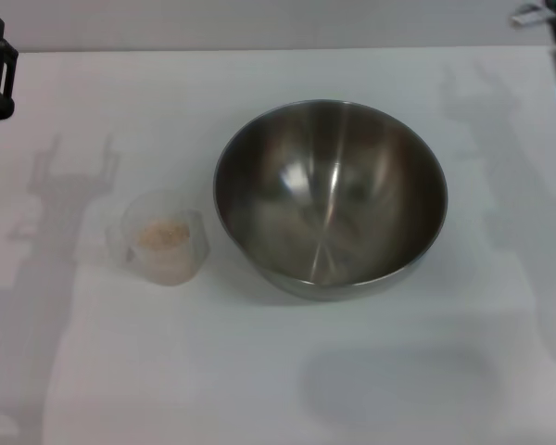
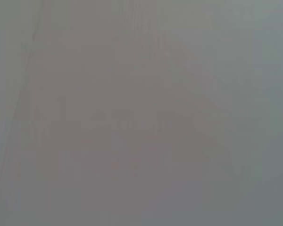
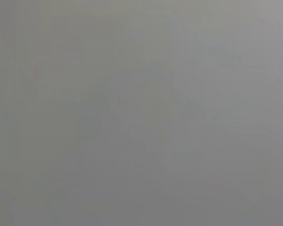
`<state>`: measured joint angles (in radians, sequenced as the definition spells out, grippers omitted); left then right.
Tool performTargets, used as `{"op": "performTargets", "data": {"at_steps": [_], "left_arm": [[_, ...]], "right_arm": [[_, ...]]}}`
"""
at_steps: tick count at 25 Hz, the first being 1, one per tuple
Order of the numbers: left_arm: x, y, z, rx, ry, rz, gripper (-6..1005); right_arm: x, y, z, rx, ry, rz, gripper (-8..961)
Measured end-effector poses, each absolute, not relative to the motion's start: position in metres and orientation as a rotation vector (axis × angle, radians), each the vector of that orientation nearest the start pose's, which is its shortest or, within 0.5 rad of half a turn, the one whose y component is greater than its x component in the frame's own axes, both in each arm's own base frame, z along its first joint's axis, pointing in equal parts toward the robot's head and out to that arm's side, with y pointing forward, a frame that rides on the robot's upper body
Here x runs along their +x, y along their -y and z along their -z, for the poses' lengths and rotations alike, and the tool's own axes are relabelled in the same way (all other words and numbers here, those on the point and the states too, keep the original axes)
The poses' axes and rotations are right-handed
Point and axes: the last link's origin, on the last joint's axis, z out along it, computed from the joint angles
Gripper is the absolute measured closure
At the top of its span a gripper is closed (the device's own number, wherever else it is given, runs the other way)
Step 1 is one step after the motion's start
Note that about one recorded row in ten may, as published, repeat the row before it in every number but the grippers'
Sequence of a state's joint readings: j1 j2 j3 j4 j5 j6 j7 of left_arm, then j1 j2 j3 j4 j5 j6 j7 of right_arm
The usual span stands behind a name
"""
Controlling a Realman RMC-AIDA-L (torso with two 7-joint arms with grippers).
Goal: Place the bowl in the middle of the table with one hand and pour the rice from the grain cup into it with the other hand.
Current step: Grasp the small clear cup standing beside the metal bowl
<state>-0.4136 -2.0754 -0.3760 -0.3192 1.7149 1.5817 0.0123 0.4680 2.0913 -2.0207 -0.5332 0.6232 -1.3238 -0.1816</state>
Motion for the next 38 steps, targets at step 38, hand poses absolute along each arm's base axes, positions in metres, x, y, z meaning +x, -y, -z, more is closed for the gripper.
{"op": "performTargets", "data": {"at_steps": [38], "left_arm": [[-0.323,-0.184,0.056,-1.691,0.477,0.812,315]], "right_arm": [[0.284,-0.349,-0.047,-1.345,-0.186,-0.885,546]]}}
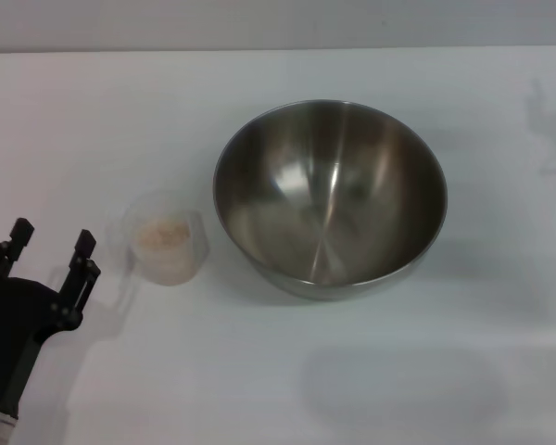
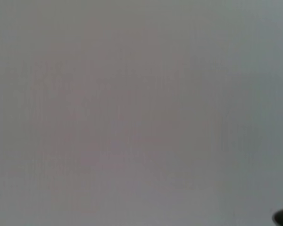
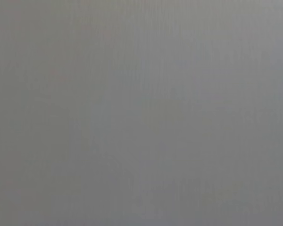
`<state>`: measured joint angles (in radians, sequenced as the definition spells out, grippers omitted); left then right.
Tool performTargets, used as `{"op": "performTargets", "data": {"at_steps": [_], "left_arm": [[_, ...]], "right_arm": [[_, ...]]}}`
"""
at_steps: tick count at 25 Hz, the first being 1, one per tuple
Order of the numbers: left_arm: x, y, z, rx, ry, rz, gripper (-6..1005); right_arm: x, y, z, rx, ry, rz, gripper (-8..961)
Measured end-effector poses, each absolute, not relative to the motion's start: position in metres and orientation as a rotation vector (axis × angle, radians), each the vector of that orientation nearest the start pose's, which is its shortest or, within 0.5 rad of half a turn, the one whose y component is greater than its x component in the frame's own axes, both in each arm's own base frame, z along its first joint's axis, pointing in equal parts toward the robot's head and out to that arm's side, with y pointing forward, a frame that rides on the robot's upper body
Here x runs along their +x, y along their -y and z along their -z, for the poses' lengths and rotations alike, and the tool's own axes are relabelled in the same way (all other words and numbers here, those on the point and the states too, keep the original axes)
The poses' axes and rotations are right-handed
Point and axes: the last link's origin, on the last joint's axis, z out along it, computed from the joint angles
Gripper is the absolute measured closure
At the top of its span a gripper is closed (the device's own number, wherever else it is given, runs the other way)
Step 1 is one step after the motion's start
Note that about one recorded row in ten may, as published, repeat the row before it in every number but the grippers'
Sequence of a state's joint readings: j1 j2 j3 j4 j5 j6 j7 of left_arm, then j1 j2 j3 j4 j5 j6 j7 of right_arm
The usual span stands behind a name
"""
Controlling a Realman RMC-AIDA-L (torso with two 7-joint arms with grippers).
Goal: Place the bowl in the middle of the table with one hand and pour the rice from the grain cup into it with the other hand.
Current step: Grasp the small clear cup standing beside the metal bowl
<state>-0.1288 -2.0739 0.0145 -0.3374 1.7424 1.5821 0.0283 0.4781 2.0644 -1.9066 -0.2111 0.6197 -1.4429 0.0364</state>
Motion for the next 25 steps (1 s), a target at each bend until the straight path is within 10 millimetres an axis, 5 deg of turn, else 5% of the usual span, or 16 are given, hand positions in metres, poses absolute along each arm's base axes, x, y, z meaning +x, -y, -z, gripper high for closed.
{"op": "performTargets", "data": {"at_steps": [25], "left_arm": [[-0.329,-0.202,0.081,-1.826,0.545,0.671,315]], "right_arm": [[0.284,-0.348,-0.046,-1.348,-0.179,-0.873,546]]}}
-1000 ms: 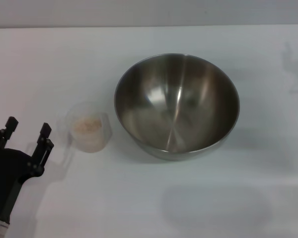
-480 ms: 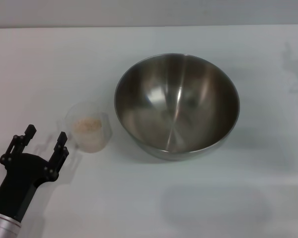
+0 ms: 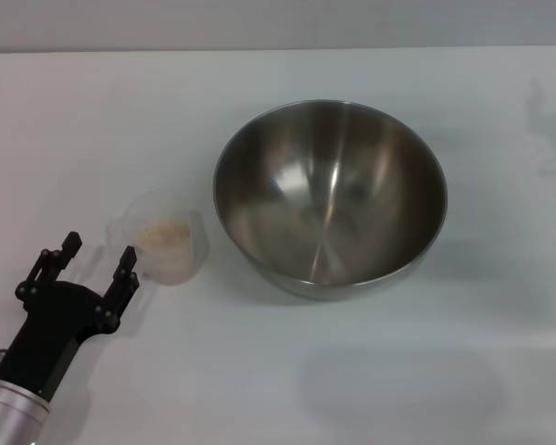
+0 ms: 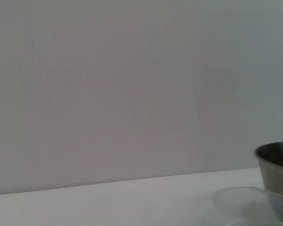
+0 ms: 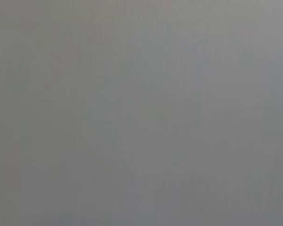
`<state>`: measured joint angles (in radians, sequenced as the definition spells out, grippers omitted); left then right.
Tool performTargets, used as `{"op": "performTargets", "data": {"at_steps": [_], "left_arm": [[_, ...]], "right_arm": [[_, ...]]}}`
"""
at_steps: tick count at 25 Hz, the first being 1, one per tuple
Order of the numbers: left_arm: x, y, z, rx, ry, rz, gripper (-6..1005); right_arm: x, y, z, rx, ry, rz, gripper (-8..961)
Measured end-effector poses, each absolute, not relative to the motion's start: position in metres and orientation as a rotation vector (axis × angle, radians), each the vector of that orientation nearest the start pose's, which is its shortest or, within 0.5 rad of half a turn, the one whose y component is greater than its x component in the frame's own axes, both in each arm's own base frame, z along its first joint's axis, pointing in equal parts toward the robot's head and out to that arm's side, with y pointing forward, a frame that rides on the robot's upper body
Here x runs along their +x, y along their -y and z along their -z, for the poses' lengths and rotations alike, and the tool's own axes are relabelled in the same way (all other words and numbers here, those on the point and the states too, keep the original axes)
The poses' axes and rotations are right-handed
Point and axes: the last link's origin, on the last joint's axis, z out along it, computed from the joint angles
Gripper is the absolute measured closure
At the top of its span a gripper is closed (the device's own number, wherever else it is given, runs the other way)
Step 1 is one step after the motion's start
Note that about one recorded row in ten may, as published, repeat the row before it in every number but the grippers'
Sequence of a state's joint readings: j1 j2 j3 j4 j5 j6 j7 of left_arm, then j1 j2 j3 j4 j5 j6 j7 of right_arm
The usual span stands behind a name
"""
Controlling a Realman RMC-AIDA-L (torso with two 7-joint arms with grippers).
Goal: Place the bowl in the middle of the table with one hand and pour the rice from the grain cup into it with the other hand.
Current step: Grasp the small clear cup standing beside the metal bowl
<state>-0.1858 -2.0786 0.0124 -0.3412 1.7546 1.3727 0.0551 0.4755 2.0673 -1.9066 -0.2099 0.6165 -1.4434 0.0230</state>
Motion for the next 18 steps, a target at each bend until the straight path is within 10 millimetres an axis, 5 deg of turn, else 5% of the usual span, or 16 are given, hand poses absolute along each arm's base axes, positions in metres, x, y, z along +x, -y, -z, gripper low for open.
{"op": "performTargets", "data": {"at_steps": [18], "left_arm": [[-0.335,-0.224,0.075,-1.8,0.544,0.624,316]], "right_arm": [[0.284,-0.346,-0.043,-1.347,-0.185,-0.876,547]]}}
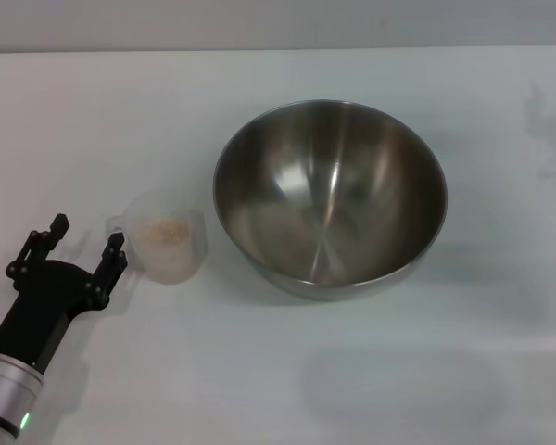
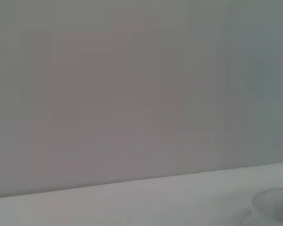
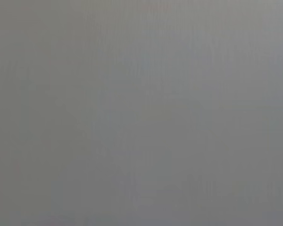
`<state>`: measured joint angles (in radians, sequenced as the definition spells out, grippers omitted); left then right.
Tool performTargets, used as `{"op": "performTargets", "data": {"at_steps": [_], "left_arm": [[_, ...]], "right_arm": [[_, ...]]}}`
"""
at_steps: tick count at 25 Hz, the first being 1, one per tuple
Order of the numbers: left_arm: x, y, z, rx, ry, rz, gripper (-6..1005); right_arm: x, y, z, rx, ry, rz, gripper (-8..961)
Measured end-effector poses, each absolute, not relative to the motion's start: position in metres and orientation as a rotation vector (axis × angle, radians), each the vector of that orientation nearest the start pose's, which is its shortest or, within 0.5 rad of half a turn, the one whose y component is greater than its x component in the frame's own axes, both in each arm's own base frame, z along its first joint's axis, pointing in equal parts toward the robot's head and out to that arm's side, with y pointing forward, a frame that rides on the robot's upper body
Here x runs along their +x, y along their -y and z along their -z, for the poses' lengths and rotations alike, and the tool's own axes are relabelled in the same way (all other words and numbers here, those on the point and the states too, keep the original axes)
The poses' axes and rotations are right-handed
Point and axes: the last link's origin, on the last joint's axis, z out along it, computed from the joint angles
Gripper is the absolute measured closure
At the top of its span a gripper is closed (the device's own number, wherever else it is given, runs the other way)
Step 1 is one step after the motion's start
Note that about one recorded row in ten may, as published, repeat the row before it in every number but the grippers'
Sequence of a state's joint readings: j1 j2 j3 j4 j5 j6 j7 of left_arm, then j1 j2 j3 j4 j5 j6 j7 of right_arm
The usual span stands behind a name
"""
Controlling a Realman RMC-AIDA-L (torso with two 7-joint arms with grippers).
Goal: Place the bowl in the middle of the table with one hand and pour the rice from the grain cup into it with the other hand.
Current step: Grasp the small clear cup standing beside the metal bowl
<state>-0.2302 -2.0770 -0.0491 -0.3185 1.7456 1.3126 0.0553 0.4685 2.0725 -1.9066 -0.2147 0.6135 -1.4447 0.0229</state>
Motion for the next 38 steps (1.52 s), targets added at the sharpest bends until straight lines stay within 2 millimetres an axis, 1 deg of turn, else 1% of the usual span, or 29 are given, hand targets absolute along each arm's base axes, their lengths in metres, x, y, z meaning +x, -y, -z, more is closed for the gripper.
{"op": "performTargets", "data": {"at_steps": [12,15,17,20,26,37,38], "left_arm": [[-0.338,-0.241,0.071,-1.746,0.58,0.597,316],[-0.338,-0.243,0.071,-1.746,0.584,0.593,316],[-0.337,-0.249,0.073,-1.759,0.589,0.585,316],[-0.335,-0.252,0.074,-1.763,0.593,0.583,316],[-0.333,-0.253,0.075,-1.756,0.6,0.594,505],[-0.329,-0.258,0.076,-1.764,0.607,0.608,750],[-0.33,-0.259,0.075,-1.761,0.608,0.609,794]], "right_arm": [[0.28,-0.35,-0.044,-1.35,-0.177,-0.885,547],[0.279,-0.351,-0.044,-1.352,-0.175,-0.886,547],[0.278,-0.352,-0.044,-1.353,-0.175,-0.886,547],[0.278,-0.352,-0.043,-1.354,-0.175,-0.887,546],[0.278,-0.354,-0.044,-1.355,-0.181,-0.885,545],[0.277,-0.356,-0.045,-1.354,-0.177,-0.887,545],[0.276,-0.356,-0.045,-1.354,-0.177,-0.887,545]]}}
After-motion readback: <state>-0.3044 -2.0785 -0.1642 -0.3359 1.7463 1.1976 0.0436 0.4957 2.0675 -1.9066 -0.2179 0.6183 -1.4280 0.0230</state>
